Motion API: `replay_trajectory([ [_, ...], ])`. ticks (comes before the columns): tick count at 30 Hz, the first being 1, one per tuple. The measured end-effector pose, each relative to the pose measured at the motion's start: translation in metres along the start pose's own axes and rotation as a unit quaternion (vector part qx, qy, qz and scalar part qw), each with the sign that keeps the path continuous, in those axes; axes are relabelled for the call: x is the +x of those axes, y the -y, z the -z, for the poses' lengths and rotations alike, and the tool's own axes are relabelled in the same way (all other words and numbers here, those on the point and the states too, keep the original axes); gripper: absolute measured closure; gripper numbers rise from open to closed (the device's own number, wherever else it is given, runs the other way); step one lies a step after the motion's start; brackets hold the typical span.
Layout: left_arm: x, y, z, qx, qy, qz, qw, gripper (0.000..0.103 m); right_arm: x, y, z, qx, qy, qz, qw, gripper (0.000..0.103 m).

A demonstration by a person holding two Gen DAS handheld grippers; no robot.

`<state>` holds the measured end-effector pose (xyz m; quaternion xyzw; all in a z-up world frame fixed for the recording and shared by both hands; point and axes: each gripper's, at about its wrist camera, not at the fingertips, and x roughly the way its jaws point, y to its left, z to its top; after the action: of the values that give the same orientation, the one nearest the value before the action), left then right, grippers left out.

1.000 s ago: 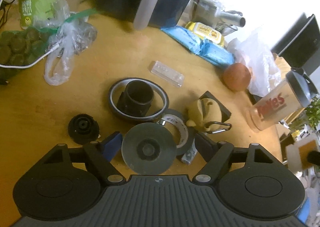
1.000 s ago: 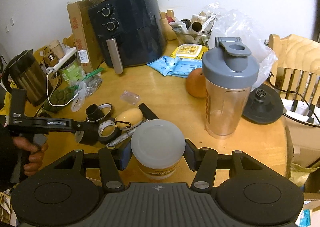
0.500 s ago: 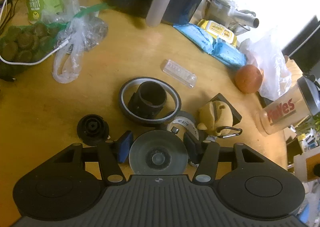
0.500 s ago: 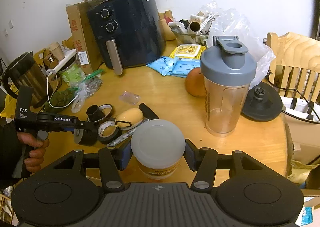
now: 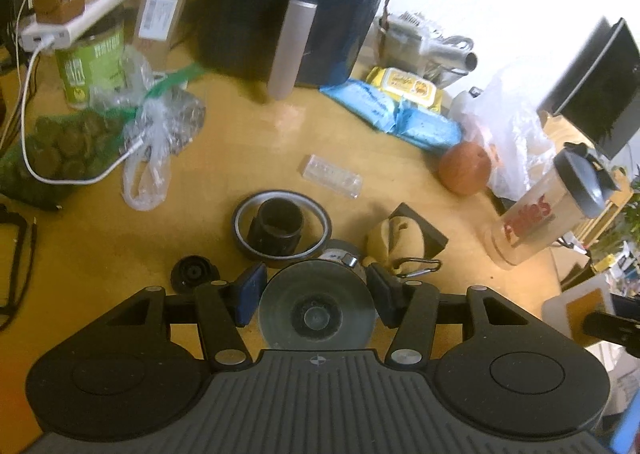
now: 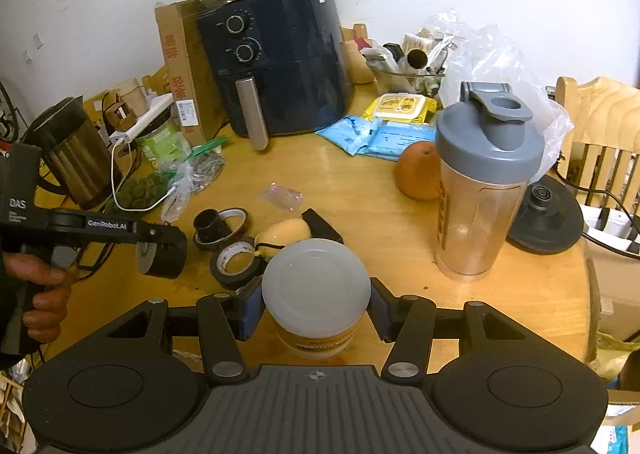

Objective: Organize rigid objects
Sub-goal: 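Carry both objects to the box and release the grey disc from the left tool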

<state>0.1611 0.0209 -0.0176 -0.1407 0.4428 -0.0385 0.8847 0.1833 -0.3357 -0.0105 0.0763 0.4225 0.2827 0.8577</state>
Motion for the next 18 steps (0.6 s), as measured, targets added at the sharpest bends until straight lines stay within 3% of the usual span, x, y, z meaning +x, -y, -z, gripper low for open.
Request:
replay_trajectory([
  [8,-0.036,0.018,0.002,0.029,0.017,0.004,0.9994,0.049,-0.007,-0.01,-0.002,-0.012,0.005,-0.011,1.0,0.046],
  [18,-0.071,0.033,0.029,0.045,0.001,0.05,0.9977,0.049,-0.012,-0.025,0.009,-0.017,-0.002,-0.036,0.999,0.046],
])
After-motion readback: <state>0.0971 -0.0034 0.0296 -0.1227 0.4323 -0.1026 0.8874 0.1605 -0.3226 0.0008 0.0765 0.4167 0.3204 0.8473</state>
